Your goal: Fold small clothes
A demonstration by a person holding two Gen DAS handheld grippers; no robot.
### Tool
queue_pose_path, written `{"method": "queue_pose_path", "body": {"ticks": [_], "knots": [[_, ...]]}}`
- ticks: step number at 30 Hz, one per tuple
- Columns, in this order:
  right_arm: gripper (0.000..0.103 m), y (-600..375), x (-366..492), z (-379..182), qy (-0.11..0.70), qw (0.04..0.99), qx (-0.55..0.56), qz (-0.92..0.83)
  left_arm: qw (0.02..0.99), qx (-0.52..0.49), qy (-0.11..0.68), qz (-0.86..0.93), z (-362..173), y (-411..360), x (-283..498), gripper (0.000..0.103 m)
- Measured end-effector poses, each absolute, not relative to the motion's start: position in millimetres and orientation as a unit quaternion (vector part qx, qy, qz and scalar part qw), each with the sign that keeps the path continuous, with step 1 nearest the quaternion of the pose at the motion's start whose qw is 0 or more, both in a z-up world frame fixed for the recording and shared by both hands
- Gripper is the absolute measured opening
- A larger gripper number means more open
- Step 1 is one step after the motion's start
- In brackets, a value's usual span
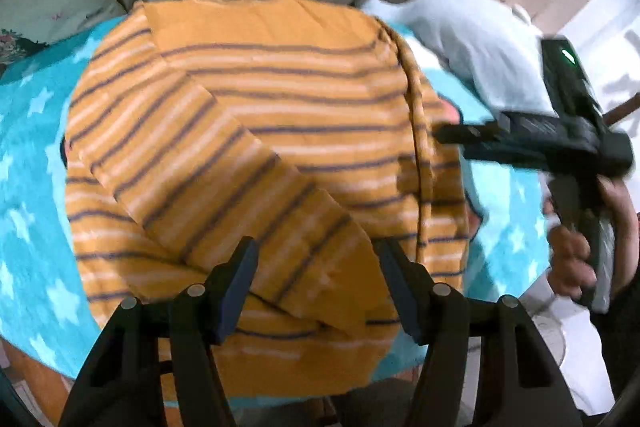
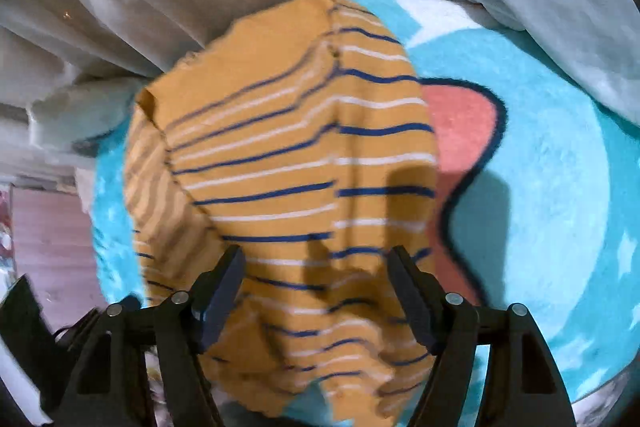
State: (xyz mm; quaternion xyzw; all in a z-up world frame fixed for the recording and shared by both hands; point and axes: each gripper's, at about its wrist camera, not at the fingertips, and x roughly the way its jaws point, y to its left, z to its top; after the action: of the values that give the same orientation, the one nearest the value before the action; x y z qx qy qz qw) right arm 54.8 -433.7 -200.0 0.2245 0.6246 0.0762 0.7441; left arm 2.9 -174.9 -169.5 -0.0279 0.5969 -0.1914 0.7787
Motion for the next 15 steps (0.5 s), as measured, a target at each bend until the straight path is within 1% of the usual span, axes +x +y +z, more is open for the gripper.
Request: {"method": "queue_pose_path", "body": {"ticks": [1, 3, 6, 7, 8, 9, 10, 11, 12, 15], "knots": [[0.074, -434, 59, -209, 0.631, 0.741, 0.219, 0.071, 0.777, -0.026, 0.601, -0.186, -173, -179, -2, 0.062], [0.059, -431, 69, -226, 0.640, 0.736, 0.214, 0.060, 0.768, -0.020, 0.616, -0.176, -179, -187, -12, 0.062], [0.053, -428, 88, -239, 0.645, 0.726, 0.229, 0.059, 0.766, -0.015, 0.620, -0.168, -181, -193, -21, 0.062], [0.048, -425, 95, -244, 0.655, 0.724, 0.210, 0.056, 0.766, -0.016, 0.620, -0.170, -182, -196, -24, 0.063], [0.028, -423, 98, -247, 0.663, 0.722, 0.193, 0.049, 0.764, -0.017, 0.622, -0.172, -183, -199, -25, 0.063], [0.013, -425, 100, -248, 0.668, 0.717, 0.191, 0.049, 0.761, -0.017, 0.624, -0.177, -184, -203, -26, 0.063], [0.013, -431, 100, -246, 0.667, 0.714, 0.205, 0.061, 0.758, -0.019, 0.625, -0.185, -185, -209, -28, 0.063], [0.006, -435, 100, -243, 0.663, 0.716, 0.209, 0.070, 0.756, -0.021, 0.625, -0.193, -186, -214, -29, 0.063], [0.005, -441, 98, -237, 0.659, 0.718, 0.209, 0.079, 0.752, -0.024, 0.626, -0.207, -188, -222, -29, 0.063], [0.005, -465, 91, -224, 0.649, 0.719, 0.227, 0.102, 0.735, -0.033, 0.631, -0.246, -193, -244, -28, 0.069]]}}
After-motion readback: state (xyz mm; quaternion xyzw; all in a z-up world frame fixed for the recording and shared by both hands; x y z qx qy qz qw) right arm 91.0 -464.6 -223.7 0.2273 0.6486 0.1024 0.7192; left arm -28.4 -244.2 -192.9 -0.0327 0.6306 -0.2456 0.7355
